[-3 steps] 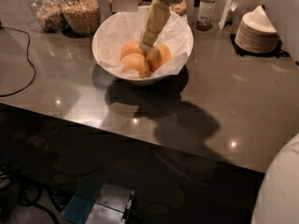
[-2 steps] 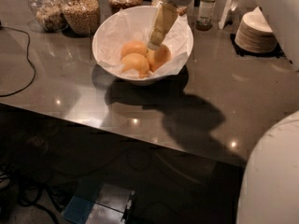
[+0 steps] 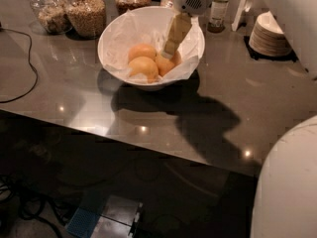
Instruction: Pick orange from white bowl
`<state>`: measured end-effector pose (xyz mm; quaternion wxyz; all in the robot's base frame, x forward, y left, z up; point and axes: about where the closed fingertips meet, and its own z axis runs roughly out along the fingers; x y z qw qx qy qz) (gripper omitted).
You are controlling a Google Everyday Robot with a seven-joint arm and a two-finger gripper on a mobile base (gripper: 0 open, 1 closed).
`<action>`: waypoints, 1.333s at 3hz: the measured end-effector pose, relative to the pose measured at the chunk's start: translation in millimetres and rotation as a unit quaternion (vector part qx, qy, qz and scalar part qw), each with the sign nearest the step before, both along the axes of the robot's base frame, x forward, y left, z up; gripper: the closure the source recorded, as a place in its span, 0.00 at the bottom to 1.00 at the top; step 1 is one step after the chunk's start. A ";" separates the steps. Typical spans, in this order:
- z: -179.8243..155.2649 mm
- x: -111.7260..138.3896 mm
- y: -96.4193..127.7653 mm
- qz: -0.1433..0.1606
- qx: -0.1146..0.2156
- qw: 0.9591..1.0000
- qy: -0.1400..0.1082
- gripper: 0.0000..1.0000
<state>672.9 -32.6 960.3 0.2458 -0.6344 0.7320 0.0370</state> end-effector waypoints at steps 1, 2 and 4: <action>-16.7 -4.0 7.1 0.016 -0.004 1.000 0.009 0.27; -34.7 -5.8 18.8 0.037 -0.007 0.999 0.024 0.31; -54.1 9.9 23.2 0.040 -0.017 0.999 0.027 0.19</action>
Offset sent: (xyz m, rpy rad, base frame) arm -0.0107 0.0285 -0.0518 -0.0207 0.0844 0.1227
